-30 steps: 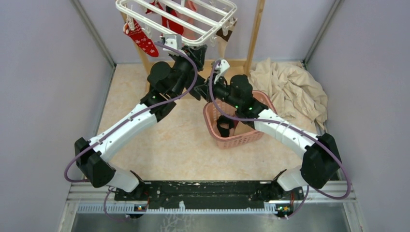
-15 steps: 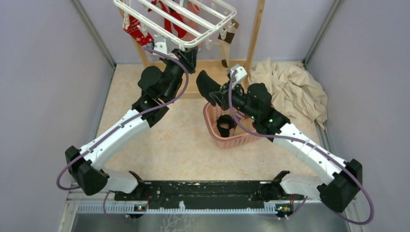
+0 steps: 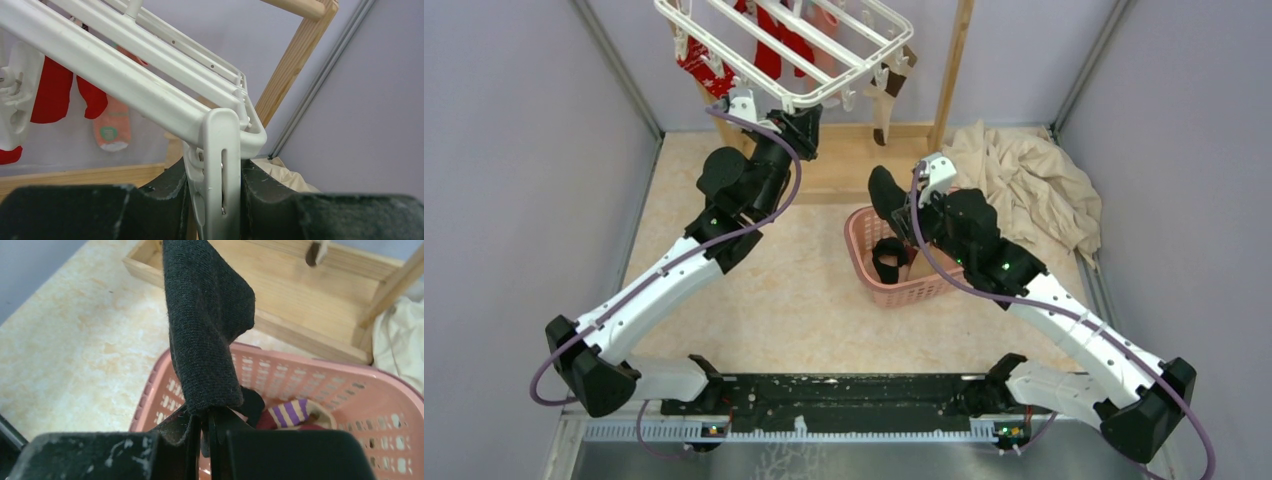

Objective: Remove the socks clipped to the hanger
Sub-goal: Remove the sock from the hanger, then place the sock in the bin.

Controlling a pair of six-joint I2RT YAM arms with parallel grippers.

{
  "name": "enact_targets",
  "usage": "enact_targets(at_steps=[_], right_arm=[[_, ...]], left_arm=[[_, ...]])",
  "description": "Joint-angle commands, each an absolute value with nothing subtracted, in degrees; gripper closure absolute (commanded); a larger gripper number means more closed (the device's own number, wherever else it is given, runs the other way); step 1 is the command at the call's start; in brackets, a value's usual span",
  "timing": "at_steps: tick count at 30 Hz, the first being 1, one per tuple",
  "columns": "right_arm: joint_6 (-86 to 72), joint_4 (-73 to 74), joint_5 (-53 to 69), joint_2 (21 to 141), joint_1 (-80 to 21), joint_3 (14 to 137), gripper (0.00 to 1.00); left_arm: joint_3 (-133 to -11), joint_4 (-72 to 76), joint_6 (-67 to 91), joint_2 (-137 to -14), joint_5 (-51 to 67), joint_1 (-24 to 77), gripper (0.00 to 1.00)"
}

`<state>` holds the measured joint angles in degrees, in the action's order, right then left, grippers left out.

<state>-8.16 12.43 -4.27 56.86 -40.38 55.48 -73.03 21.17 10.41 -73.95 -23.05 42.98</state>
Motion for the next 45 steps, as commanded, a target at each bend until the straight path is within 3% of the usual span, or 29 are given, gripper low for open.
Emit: enact_targets(at_steps=[1, 12, 25, 31, 41, 45], right_arm=[[-9.6, 16.9, -9.8, 55.9, -39.8, 55.4, 1.00], [-14.1, 22.3, -7.7, 57.6, -33.7, 52.0, 1.00], [-14.1, 24.7, -7.3, 59.3, -31.8, 52.2, 0.84], [-14.0, 25.3, -7.3, 59.2, -31.6, 52.1, 0.63], [-13.8, 25.4, -7.6, 60.3, -31.5, 56.5, 0.45], [-13.2, 25.3, -7.4, 62.6, -31.5, 60.3, 0.39]], left_arm=[[-72.0, 16.7, 8.5, -71.4, -25.8, 42.6, 0.79], [-72.7, 14.9, 10.0, -70.9, -25.1, 42.5, 0.78], [-74.6, 15.0, 13.0, -74.4, -22.0, 42.5, 0.79], [-75.1, 15.1, 13.4, -75.2, -21.4, 42.5, 0.79], [-75.4, 14.9, 14.8, -75.9, -20.2, 42.5, 0.78], [-74.7, 15.3, 14.9, -75.3, -19.0, 42.5, 0.58]])
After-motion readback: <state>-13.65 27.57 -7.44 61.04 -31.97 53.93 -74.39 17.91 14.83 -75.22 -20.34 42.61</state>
